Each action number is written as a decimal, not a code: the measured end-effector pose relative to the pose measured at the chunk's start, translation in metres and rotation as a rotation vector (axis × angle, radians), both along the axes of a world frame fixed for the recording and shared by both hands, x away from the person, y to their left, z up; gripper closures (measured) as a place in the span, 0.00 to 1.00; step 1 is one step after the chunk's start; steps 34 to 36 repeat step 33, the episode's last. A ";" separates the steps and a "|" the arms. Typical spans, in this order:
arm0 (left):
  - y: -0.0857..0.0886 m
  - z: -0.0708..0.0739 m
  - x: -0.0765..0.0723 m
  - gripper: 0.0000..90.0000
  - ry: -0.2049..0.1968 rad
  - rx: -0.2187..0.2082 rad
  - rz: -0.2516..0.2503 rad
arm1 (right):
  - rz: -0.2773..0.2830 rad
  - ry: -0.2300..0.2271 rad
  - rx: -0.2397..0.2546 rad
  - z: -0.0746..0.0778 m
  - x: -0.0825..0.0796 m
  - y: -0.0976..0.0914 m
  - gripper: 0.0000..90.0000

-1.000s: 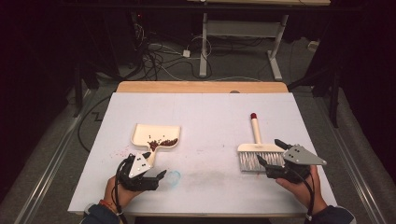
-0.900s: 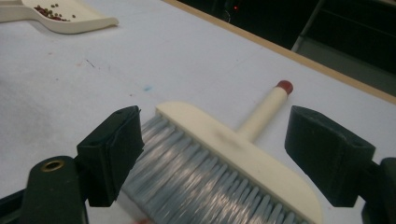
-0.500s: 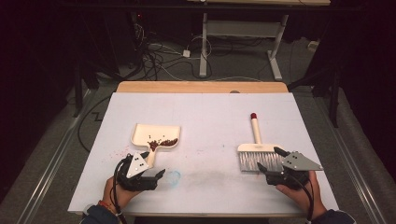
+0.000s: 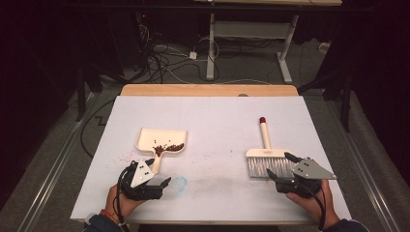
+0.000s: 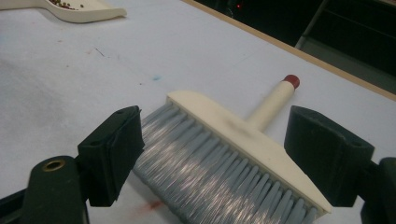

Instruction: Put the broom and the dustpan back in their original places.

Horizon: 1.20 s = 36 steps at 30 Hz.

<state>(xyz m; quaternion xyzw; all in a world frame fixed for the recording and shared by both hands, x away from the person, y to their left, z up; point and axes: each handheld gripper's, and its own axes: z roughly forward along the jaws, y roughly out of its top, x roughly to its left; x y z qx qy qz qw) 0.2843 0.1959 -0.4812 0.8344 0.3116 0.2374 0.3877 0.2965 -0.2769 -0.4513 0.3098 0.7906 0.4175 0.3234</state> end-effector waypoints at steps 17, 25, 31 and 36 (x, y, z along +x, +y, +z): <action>-0.002 -0.002 0.004 0.20 0.015 0.002 -0.006 | 0.000 0.007 0.001 -0.001 0.002 -0.002 0.22; -0.004 -0.002 0.006 0.20 0.017 0.003 -0.005 | -0.009 0.004 0.003 0.000 0.001 -0.003 0.23; -0.004 -0.001 0.007 0.20 0.013 0.007 -0.002 | -0.039 -0.006 0.008 0.001 0.002 -0.008 0.23; -0.004 -0.001 0.008 0.20 0.013 0.002 0.000 | -0.038 0.003 0.010 0.000 0.003 -0.007 0.23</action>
